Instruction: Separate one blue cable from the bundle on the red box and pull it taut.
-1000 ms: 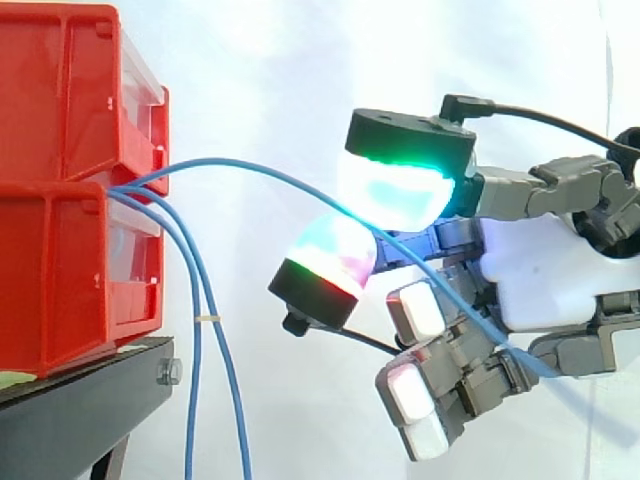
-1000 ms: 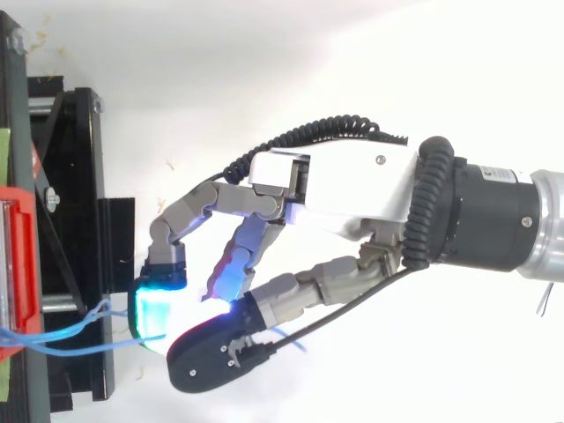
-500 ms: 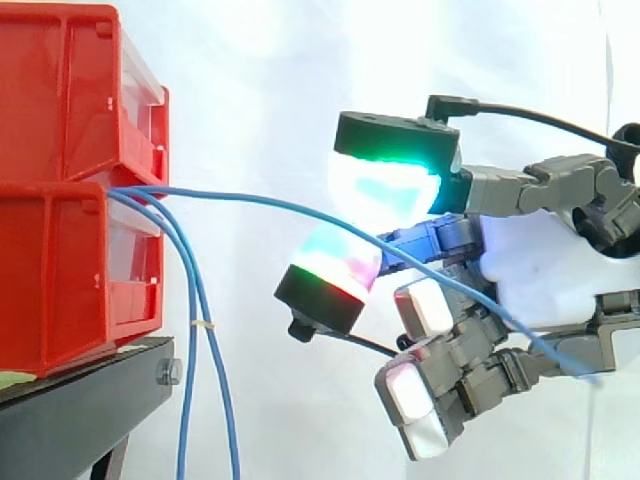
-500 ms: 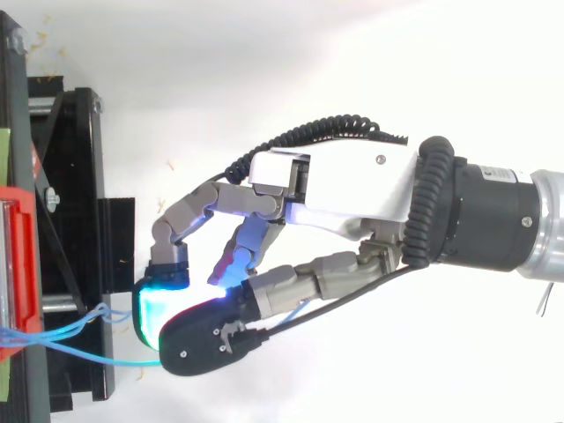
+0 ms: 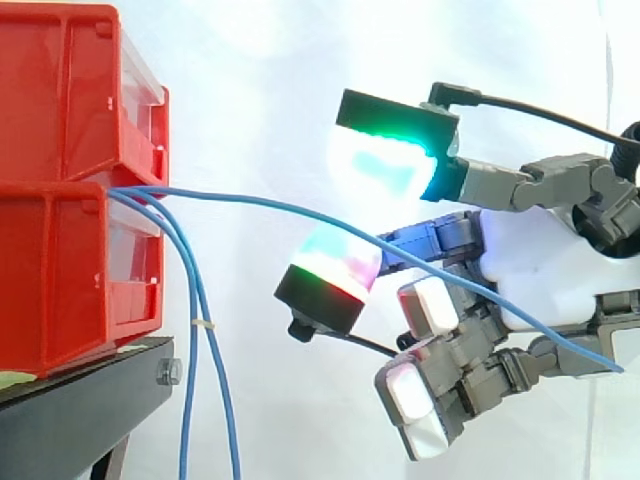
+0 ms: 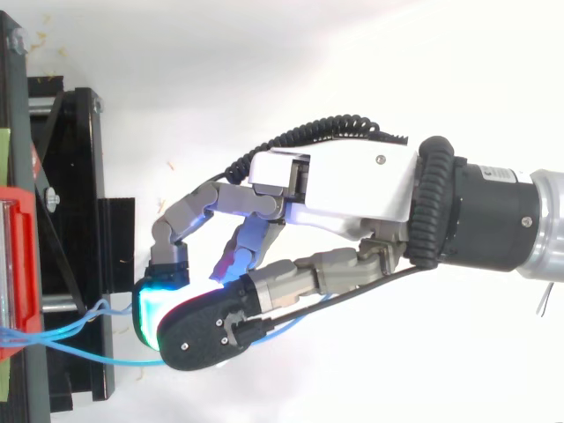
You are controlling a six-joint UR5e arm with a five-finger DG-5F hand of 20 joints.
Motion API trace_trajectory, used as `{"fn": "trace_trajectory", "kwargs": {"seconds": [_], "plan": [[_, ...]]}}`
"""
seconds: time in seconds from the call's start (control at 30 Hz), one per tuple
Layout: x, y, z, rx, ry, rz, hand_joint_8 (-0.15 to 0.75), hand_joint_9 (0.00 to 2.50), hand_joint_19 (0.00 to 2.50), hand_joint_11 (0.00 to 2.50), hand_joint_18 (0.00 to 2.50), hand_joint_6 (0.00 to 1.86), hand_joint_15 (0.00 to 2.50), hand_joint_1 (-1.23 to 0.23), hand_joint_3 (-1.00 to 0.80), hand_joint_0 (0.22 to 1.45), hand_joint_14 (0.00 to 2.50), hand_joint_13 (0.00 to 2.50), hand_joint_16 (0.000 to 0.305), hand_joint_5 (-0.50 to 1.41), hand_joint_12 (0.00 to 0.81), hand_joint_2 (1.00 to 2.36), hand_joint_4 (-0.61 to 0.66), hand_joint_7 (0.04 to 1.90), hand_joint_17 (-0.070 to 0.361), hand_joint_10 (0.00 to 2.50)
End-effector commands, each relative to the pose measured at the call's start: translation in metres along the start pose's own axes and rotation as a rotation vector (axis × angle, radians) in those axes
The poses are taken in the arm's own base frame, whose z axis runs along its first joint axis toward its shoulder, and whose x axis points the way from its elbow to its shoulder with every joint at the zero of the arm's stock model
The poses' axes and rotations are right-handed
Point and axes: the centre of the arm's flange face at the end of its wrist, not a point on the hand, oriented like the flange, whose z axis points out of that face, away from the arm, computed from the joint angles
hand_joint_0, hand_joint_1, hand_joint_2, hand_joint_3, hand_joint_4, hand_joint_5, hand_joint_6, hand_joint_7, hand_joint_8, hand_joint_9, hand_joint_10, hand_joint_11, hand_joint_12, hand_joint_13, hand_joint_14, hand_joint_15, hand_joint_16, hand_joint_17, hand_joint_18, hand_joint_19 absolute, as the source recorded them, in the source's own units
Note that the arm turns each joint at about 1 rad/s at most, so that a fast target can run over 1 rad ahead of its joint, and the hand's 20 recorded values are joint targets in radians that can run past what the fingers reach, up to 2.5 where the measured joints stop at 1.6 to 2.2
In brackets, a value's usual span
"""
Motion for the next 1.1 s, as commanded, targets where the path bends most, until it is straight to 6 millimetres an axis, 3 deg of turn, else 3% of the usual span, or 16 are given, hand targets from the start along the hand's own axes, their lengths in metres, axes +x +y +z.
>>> {"fn": "trace_trajectory", "kwargs": {"seconds": [0.0, 0.27, 1.07], "plan": [[-0.0028, -0.0006, 0.0011, -0.004, -0.002, 0.005, 0.241, 1.40, 0.56, 0.40, 0.79, 0.85, 0.46, -0.46, -0.50, 0.52, 0.02, 1.10, 0.053, -0.03, 0.357, 1.00, 0.09, 0.95, 0.120, 0.02], [-0.0029, 0.0032, 0.0062, -0.051, -0.008, 0.023, 0.236, 1.38, 0.60, 0.44, 0.90, 0.85, 0.69, -0.47, -0.50, 0.52, 0.03, 1.43, 0.057, -0.03, 0.365, 1.00, 0.09, 0.96, 0.128, 0.02], [-0.0022, 0.0005, 0.0053, -0.039, -0.008, 0.019, 0.255, 1.29, 0.63, 0.44, 1.01, 0.84, 1.14, -0.48, -0.50, 0.52, 0.02, 2.00, 0.058, -0.04, 0.317, 1.00, 0.10, 0.95, 0.130, 0.02]]}}
